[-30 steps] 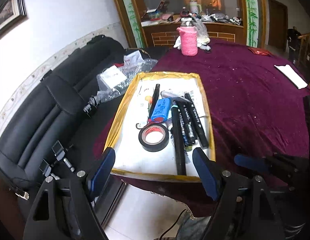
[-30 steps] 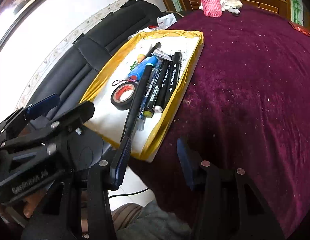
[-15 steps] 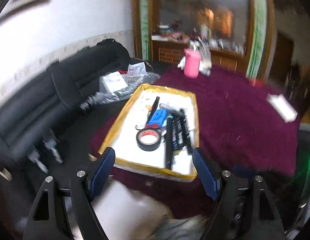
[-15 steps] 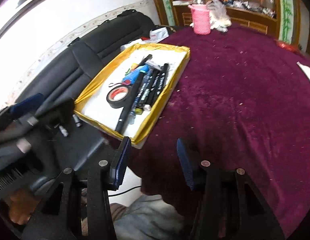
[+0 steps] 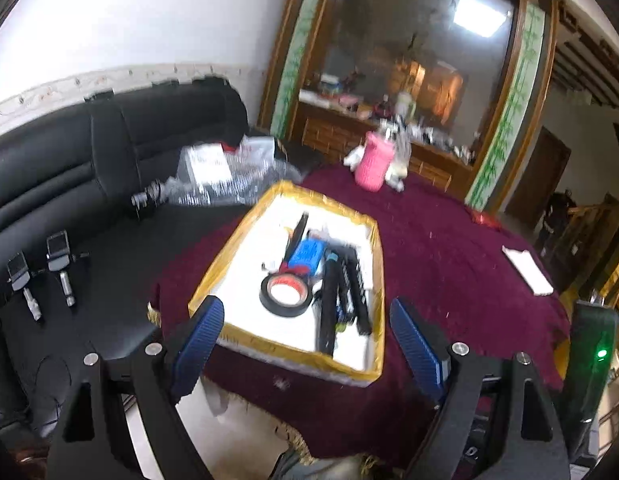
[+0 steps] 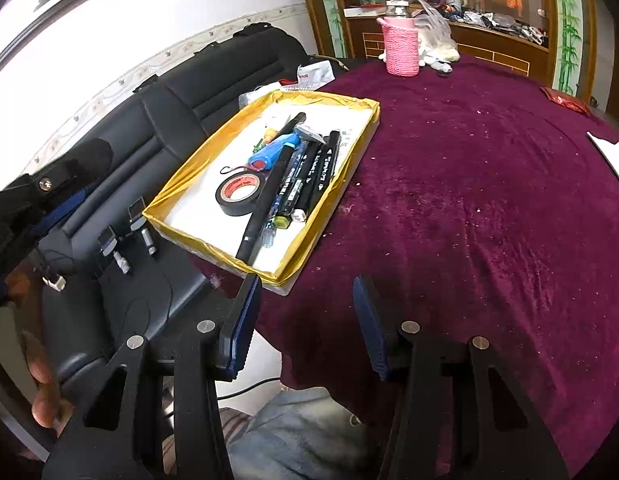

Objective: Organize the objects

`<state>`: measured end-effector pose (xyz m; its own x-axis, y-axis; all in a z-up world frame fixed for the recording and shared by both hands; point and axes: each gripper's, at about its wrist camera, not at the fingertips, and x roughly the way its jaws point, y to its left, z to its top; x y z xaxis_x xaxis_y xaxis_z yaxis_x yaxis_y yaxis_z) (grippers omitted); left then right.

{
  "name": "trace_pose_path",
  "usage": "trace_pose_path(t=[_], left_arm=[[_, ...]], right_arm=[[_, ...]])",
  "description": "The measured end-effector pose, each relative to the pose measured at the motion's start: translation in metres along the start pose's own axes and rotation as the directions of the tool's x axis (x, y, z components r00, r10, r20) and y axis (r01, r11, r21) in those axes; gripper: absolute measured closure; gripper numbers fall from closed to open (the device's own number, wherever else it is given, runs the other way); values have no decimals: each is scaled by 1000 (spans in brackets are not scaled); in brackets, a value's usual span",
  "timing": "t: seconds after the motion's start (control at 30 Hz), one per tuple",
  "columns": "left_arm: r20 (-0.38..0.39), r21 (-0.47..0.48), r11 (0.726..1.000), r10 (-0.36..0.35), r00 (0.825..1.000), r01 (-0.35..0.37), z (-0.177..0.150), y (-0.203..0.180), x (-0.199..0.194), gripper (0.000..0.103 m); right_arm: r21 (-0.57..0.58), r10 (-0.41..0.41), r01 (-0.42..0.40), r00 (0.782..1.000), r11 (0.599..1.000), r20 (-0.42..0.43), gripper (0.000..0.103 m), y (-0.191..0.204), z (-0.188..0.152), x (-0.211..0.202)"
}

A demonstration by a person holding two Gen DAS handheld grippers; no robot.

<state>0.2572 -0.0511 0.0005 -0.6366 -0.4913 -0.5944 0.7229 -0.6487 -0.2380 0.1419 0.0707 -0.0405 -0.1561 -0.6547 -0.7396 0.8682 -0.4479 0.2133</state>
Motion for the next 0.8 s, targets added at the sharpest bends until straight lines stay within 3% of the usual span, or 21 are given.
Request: trace_pose_path(t=[0.07,0.13,0.27,0.37,0.6,0.7,0.8], left_arm=[[-59,6,995,98,993,-98,-1,5,12,18],[-61,37,987,162,985,-160,-2,6,17,18],[-22,89,979,187,982,-184,1,-1,14,18],[-14,165,957,245,969,-239,5,-18,16,18],[-55,207,957,217,975,-201,23,-37,16,18],[-140,209,963,199,970,-167,26,-33,35,18],[-192,208,960,227,955,-187,23,-27,51,18]], right_arm=[[-5,2,-2,1000,1000,-4,55,2,0,1],[-9,2,-2,1000,1000,-7,55,3,0,2],[-2,6,-6,1000,1000,-24,55,3,2,3],[-16,-1,0,999,1000,-42,55,7,5,1],[-91,-55,51,998,995,-42,55,18,22,-15],[-133,-55,52,998,990,-20,54,21,34,-19],[-146,-51,45,998,988,-37,51,23,42,-6]])
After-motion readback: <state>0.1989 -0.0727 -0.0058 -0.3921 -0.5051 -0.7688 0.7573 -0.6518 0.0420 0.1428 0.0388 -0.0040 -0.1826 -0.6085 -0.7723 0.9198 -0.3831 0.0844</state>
